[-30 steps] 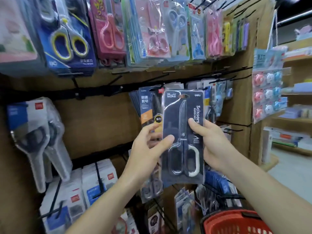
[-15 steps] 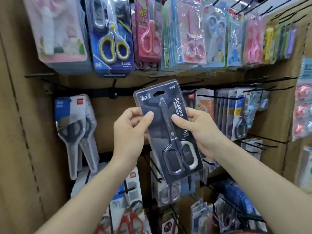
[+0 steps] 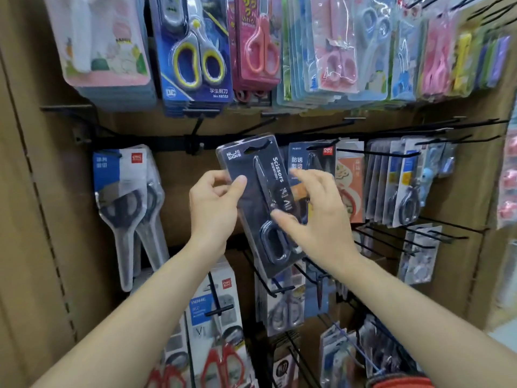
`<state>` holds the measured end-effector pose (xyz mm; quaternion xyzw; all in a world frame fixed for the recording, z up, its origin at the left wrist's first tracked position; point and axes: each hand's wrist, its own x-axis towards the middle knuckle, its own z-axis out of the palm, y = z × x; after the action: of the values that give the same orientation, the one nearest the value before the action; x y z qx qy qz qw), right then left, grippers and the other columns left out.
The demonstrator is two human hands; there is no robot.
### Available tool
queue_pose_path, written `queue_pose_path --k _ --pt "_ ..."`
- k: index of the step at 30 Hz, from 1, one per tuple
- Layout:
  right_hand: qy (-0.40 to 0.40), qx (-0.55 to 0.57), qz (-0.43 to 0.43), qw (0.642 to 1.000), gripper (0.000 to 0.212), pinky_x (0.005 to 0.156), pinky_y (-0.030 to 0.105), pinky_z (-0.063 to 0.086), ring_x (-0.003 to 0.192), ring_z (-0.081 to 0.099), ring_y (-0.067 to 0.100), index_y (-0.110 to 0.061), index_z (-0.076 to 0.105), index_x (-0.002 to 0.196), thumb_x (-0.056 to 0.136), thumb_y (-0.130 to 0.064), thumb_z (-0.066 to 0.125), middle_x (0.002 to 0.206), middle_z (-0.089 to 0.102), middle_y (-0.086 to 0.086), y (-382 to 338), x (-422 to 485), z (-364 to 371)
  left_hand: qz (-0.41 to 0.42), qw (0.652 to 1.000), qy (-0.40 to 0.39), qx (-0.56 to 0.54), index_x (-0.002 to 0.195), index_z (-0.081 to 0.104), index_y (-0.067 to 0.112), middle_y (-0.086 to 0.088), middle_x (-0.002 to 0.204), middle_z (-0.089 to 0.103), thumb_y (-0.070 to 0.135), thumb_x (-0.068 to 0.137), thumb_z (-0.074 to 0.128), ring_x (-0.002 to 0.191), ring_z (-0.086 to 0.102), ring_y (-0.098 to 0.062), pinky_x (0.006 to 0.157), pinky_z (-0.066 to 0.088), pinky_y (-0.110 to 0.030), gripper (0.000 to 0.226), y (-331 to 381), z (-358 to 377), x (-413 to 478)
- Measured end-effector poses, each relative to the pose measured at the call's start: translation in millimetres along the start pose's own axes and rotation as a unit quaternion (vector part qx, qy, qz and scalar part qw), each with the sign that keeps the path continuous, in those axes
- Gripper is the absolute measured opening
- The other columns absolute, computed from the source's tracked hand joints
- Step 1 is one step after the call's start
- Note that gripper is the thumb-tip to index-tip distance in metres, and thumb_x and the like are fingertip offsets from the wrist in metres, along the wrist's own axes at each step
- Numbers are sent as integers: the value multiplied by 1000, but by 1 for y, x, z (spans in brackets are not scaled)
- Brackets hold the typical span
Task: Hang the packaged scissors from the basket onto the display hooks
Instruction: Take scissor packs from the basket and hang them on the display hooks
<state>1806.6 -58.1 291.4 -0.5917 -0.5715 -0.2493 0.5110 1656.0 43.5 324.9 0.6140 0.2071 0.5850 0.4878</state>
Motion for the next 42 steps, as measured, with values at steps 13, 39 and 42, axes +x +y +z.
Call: queue_pose_path --k 13,39,42 --pt "-254 -253 -70 931 77 110 47 44 144 28 34 -37 16 164 99 -57 53 173 6 4 -3 7 52 12 995 57 77 97 64 23 -6 99 73 24 95 74 91 69 -19 81 56 -35 11 -27 -6 60" --pt "-191 -370 -127 901 56 101 62 45 147 39 38 -22 66 133 81 -39 77 159 45 14 54 -23 -13 260 645 -137 705 162 29 31 -5 174 6 55 91 65 159 5 -31 125 14 -49 83 -48 8 59" --pt "-201 -368 -144 896 57 99 59 47 146 40 38 -22 67 132 79 -37 79 159 44 14 56 -21 -19 260 646 -140 704 161 31 28 -6 174 7 54 90 67 159 5 -31 126 10 -48 83 -49 8 64"
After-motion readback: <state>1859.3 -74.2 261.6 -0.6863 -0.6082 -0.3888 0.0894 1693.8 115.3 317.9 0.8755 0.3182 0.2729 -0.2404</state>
